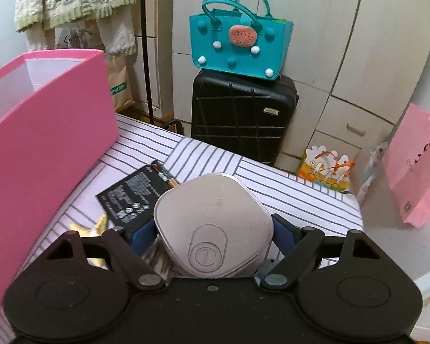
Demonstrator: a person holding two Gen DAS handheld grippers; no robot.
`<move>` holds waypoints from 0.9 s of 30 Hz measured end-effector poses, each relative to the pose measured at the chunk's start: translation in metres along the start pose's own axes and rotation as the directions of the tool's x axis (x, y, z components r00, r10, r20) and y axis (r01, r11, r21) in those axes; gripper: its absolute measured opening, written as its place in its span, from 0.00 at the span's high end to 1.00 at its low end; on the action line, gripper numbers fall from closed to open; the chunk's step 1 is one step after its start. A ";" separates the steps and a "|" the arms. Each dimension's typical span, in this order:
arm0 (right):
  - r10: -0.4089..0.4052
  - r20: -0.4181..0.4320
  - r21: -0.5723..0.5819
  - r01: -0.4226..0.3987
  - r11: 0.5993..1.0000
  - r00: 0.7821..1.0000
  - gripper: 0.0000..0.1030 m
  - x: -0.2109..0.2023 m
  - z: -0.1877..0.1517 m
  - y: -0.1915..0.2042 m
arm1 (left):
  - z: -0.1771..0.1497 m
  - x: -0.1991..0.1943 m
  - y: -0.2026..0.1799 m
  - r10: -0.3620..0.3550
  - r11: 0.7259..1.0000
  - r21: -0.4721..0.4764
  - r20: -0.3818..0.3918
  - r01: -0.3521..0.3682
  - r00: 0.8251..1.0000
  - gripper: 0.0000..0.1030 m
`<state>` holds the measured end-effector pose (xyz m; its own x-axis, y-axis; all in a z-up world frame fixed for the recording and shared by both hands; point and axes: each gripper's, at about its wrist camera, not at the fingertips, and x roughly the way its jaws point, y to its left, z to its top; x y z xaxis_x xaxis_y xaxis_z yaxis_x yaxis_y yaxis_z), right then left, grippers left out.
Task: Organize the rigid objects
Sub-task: 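Grasp the beige round container with the right gripper, then lower the beige container into the pink box and open the right gripper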
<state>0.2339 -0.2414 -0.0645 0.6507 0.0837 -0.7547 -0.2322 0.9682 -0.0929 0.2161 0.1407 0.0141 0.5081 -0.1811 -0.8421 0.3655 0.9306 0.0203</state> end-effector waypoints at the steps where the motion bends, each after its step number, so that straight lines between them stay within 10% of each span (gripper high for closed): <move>1: -0.006 0.006 -0.010 0.006 1.000 1.000 0.16 -0.006 0.001 0.003 | 0.000 0.000 0.000 0.001 1.000 -0.001 0.002 -0.001 1.000 0.91; 27: 0.131 0.166 -0.342 -0.067 0.937 0.977 0.16 -0.137 0.046 0.126 | 0.001 0.002 0.001 -0.021 1.000 -0.019 -0.001 0.021 1.000 0.91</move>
<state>0.1491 -0.1202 0.0570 0.7256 0.2476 -0.6420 -0.5087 0.8213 -0.2582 0.2183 0.1413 0.0125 0.4994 -0.2004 -0.8429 0.3612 0.9325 -0.0077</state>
